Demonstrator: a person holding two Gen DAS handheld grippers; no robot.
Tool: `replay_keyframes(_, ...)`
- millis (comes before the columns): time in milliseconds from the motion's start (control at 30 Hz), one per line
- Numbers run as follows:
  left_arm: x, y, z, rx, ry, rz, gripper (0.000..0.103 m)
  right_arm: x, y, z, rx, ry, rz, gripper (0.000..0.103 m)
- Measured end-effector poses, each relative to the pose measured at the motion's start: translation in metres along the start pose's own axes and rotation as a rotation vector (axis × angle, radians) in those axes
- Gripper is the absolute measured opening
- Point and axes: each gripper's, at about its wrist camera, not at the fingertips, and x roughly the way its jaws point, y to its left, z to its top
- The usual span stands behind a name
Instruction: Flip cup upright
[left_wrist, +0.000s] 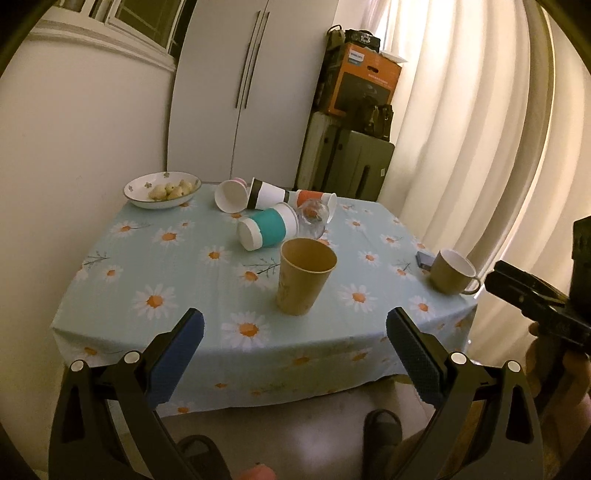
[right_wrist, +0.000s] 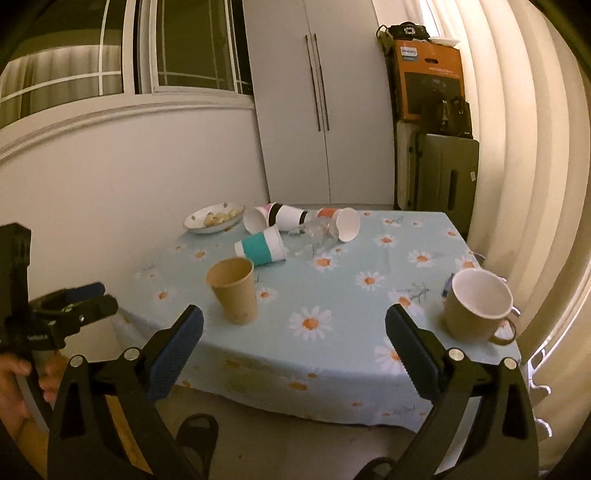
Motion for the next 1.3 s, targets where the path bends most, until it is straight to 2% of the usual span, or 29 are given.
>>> replay_keyframes(200, 0.002, -0.008, -0.006, 0.023, 0.006, -0.002, 0.096, -0.003, 0.012, -0.015, -0.061, 0.021, -0.035, 0.098)
replay_keyframes(367, 0.005, -0.011, -0.009, 0.02, 0.021, -0.026, 0.096, -0.003, 0.013, -0.017, -0.049, 0.024, -0.042, 0.098)
replay_keyframes(667, 0.009, -0.025, -0.014, 0.08, 0.041, -0.025, 0.097, 0.005, 0.014, -0.017, -0.052, 0.045, -0.051, 0.098)
replay_keyframes(1300, 0.013, -0.021, -0.014, 0.055, 0.043, -0.017, 0.097, 0.016, 0.019, -0.02, -0.075, 0.079, -0.051, 0.098)
